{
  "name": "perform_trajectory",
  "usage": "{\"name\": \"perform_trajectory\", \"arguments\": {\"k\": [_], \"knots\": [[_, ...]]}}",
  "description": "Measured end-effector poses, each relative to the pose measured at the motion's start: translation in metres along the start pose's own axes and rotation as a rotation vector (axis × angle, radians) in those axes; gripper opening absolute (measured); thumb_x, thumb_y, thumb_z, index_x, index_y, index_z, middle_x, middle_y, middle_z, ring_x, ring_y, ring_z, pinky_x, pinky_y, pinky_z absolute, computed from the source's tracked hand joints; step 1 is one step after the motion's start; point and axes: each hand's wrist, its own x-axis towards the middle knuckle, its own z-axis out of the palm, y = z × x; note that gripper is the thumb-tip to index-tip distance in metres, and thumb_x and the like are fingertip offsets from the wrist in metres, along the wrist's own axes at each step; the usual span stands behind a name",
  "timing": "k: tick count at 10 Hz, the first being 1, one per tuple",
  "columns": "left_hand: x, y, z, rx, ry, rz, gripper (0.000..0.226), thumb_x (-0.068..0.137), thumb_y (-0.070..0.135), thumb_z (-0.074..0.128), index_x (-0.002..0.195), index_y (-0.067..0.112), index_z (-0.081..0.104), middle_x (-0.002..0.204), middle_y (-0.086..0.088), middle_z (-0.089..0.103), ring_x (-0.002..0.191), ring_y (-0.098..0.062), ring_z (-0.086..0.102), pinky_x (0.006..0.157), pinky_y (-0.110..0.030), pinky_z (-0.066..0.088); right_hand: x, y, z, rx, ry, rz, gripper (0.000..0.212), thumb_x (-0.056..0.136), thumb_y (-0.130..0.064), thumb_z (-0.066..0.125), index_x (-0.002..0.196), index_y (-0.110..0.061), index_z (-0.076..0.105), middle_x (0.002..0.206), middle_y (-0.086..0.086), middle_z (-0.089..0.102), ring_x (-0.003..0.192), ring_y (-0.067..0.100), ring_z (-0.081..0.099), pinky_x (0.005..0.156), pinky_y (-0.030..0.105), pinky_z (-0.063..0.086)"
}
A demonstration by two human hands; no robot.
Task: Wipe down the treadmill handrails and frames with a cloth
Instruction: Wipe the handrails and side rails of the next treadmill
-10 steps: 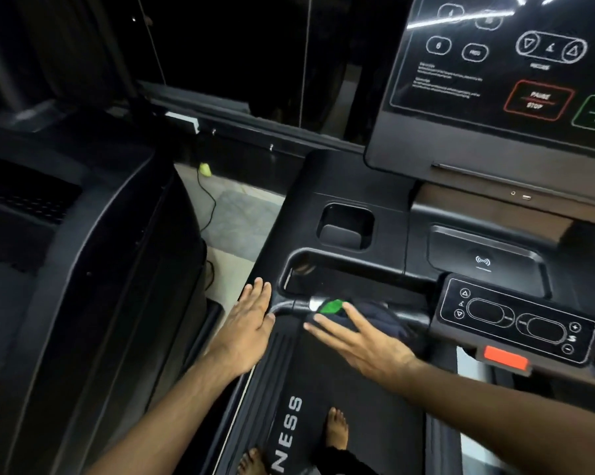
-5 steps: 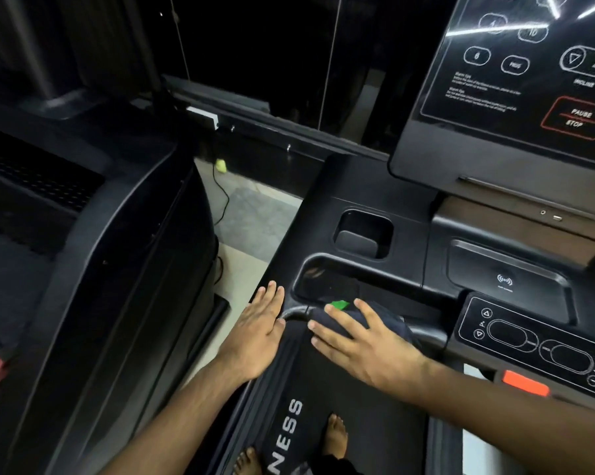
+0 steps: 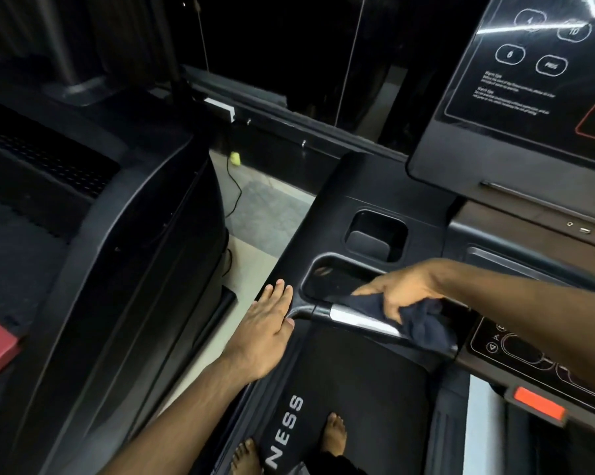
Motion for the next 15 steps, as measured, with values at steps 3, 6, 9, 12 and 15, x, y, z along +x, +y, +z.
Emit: {"name": "perform_trajectory", "arguments": {"k": [3,6,9,12,15], "knots": [[0.0,0.006,0.001,0.033,0.007,-0.018,0.059,0.105,0.032,0.032,0.155,0.026,0.001,0.161,0.013,-0.011,0.145,0.0,-0.016,0.117,-0.023,-0.009,-0.009,0.015,0.003,-0.199,-0.009,0.107,0.039,0.073,0.004,0.055,0.11,-0.008,0.058,0.092,0.007,0.059,0.074,0.018,0.055,0.052,0.022,0.04],[-0.002,0.004,-0.005,0.014,-0.021,0.012,0.06,0.105,0.03,0.035,0.154,0.026,0.001,0.158,0.016,-0.012,0.142,0.002,-0.016,0.115,-0.021,-0.008,-0.02,-0.004,0.122,-0.52,0.781,0.116,0.09,0.083,-0.015,0.066,0.158,-0.021,0.016,0.163,0.014,0.021,0.141,0.039,0.035,0.111,0.052,0.033],[0.001,-0.001,-0.007,0.018,-0.036,0.065,0.06,0.105,0.027,0.037,0.155,0.022,0.005,0.159,0.013,-0.008,0.142,0.002,-0.013,0.117,-0.025,-0.003,0.032,0.014,0.255,1.955,1.1,0.232,0.003,0.094,-0.005,0.059,0.095,-0.004,0.061,0.063,0.005,0.064,0.049,0.017,0.059,0.047,0.024,0.045],[0.003,-0.007,-0.007,-0.035,-0.037,0.086,0.06,0.103,0.023,0.042,0.155,0.023,0.011,0.159,0.015,-0.004,0.142,0.003,-0.011,0.115,-0.02,-0.004,0.044,-0.052,0.154,2.338,1.529,-0.078,0.048,0.087,0.014,0.039,0.12,-0.021,0.047,0.067,0.002,0.051,0.045,0.009,0.043,0.04,0.02,0.036],[-0.003,-0.018,-0.019,-0.251,-0.116,0.049,0.05,0.104,0.026,0.04,0.152,0.026,0.023,0.156,0.023,0.009,0.142,0.01,0.0,0.117,-0.018,0.0,0.091,-0.085,0.162,2.162,1.379,0.12,0.086,0.069,-0.018,0.064,0.144,-0.031,0.023,0.109,0.01,0.057,0.077,0.021,0.062,0.069,0.036,0.057]]}}
